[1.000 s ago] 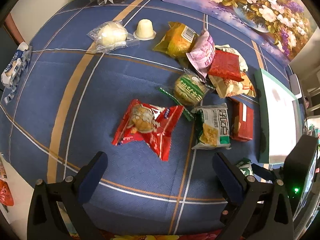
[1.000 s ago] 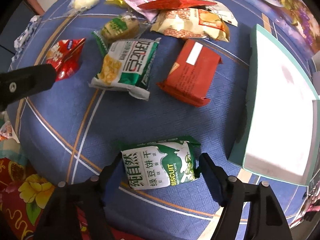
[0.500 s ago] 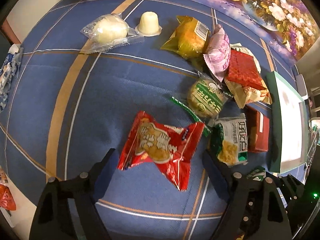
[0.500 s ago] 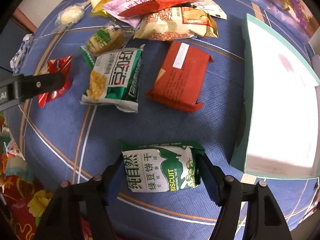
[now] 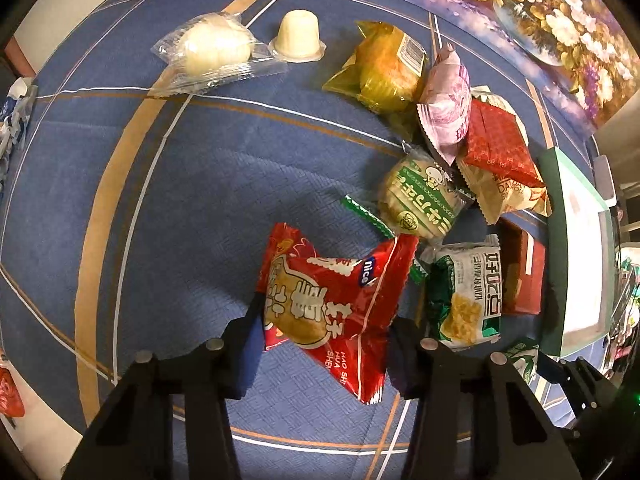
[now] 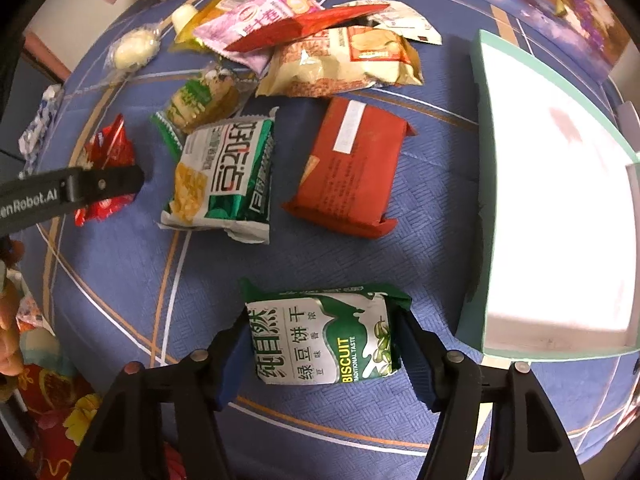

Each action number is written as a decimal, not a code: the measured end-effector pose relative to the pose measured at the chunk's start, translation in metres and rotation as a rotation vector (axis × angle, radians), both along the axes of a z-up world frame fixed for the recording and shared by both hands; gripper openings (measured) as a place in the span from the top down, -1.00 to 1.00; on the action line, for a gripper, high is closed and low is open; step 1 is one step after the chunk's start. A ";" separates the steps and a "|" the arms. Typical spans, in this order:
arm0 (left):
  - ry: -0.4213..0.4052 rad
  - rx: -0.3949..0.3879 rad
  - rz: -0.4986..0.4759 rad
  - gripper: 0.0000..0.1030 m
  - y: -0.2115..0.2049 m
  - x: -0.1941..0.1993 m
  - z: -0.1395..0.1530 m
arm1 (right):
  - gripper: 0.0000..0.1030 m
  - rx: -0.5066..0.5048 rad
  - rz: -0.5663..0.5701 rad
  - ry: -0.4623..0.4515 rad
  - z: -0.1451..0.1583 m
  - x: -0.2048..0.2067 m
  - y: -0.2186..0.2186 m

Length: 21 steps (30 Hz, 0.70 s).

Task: Organize snacks
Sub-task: 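Close right tool on green biscuit pack while left tool grasps red snack bag, then carry both packs into the white tray and open both tools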

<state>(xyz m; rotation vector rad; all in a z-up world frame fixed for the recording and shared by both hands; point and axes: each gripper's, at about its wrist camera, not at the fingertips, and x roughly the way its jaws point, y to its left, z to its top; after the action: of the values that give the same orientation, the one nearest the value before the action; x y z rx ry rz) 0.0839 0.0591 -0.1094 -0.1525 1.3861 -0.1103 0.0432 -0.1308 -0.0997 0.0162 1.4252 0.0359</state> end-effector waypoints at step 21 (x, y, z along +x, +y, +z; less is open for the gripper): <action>-0.138 -0.057 -0.046 -0.02 -0.036 -0.015 0.110 | -0.33 0.104 -0.342 -0.240 0.105 0.005 -0.063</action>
<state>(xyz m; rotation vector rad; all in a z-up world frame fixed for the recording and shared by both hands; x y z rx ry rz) 0.0692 0.0228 0.0004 -0.1583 1.2495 -0.1954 0.0485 -0.1936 0.0055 0.3310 1.1639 -0.1658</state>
